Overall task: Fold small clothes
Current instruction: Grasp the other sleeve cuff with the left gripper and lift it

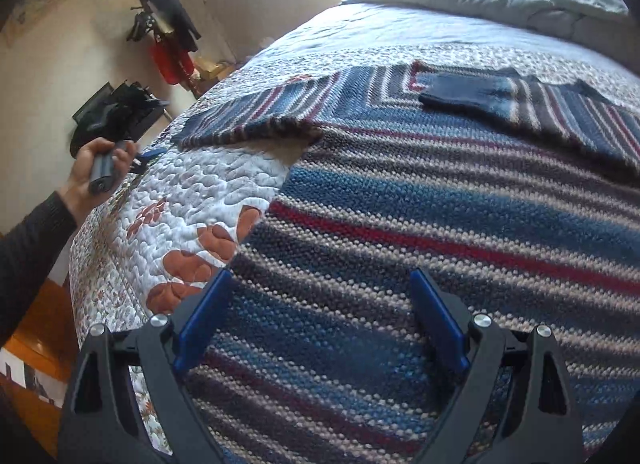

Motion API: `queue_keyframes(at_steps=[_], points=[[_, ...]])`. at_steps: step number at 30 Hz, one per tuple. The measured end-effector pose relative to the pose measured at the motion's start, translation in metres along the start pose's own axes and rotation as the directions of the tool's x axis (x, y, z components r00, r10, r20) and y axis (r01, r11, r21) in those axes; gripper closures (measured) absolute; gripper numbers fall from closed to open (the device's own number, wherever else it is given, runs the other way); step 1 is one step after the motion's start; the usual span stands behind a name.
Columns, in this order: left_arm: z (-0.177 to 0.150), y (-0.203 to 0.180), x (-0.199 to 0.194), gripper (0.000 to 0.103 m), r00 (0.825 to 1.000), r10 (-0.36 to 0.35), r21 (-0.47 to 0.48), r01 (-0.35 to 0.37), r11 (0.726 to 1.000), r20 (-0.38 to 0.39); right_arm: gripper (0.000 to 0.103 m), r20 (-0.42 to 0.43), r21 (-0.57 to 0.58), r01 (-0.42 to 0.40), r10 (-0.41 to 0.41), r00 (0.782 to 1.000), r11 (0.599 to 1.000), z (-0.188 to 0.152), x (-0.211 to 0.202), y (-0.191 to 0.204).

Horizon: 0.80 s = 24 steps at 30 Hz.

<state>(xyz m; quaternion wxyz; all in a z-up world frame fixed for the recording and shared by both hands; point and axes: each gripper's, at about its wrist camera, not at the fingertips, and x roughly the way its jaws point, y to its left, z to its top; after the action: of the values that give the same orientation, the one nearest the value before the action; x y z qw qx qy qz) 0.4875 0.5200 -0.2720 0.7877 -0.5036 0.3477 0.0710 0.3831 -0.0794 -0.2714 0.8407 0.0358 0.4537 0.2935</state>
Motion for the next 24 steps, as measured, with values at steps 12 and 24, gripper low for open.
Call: queue_keyframes(at_steps=[12, 24], points=[[0.007, -0.017, 0.034, 0.057, 0.994, 0.106, 0.076, -0.105, 0.992, -0.008, 0.013, -0.003, 0.061, -0.034, 0.034, 0.999, 0.998, 0.002, -0.005, -0.015], [-0.011, -0.080, -0.007, 0.096, 0.985, 0.163, 0.211, -0.171, 0.963, 0.057, 0.013, 0.009, 0.067, -0.061, 0.061, 0.998, 0.996, -0.001, -0.019, -0.013]])
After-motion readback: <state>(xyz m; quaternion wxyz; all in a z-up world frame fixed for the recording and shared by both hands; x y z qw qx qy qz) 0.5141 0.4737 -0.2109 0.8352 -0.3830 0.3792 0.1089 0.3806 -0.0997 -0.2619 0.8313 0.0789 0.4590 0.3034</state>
